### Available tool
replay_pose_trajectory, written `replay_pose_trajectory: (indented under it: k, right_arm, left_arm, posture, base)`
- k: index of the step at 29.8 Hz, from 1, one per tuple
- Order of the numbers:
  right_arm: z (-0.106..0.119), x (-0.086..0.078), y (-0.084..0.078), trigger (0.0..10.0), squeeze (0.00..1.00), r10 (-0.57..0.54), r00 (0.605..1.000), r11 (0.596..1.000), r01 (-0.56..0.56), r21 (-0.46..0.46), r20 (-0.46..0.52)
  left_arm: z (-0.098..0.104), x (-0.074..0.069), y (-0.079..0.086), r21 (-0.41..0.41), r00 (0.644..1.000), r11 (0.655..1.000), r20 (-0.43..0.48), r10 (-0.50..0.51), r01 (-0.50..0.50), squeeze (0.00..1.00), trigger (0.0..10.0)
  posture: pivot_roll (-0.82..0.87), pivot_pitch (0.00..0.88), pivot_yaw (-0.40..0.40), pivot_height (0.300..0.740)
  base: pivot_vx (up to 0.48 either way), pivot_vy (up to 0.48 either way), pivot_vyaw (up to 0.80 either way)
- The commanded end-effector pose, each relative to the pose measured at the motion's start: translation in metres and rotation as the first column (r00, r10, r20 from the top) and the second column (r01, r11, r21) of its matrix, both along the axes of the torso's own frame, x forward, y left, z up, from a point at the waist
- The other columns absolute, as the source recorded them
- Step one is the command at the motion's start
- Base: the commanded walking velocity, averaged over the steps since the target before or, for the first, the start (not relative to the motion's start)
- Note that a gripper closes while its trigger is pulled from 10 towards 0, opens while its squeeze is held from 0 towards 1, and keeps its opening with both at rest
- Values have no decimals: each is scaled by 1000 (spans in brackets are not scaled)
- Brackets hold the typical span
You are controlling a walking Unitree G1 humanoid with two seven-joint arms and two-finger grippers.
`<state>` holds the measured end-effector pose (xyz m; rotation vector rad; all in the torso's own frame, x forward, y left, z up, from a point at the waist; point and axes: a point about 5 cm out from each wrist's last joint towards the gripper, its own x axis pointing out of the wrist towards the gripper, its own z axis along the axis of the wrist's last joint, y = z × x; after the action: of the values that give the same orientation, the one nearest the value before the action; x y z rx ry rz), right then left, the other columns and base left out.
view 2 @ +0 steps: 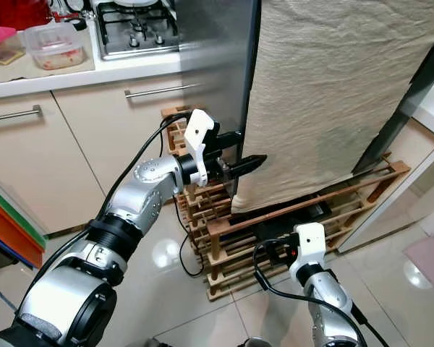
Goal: Restocking fridge
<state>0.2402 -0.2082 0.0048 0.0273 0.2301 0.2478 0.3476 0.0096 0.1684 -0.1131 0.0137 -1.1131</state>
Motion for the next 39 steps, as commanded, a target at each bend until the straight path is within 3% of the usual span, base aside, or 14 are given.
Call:
replay_pose_trajectory:
  k: [1,8,12,16,33,39]
  right_arm:
    - [2,3,1,10000,0,-4,1000,1000,4,-4,11]
    - [-10,0,-6,10000,0,-26,999,1000,25,-8,-45]
    - [-21,-5,-12,10000,0,-45,993,999,44,-14,-111]
    - [-25,-7,-13,10000,0,-55,989,998,53,-18,-136]
    - [-20,-3,-14,10000,0,-36,995,999,35,-17,-93]
    - [-20,-3,-14,10000,0,-36,995,999,35,-15,-92]
  left_arm:
    - [0,0,-4,11,1000,1000,-19,-17,18,0,10000]
    - [9,-5,-13,-104,991,989,-66,-114,107,0,10000]
    - [17,-12,-13,-192,966,958,-106,-236,213,0,10000]
    - [24,-12,-9,-232,957,943,-107,-269,239,0,10000]
    - [39,-23,-8,-294,931,904,-96,-351,311,0,10000]
    - [52,-31,-10,-340,909,869,-81,-408,360,0,10000]
  posture:
    - [-119,31,47,740]
    - [-120,32,46,740]
    - [-120,29,45,740]
    - [-118,26,45,740]
    - [-118,34,43,740]
    - [-118,35,46,740]
  base:
    - [0,0,0]
    - [0,0,0]
    - [0,0,0]
    - [0,0,0]
    - [0,0,0]
    - [0,0,0]
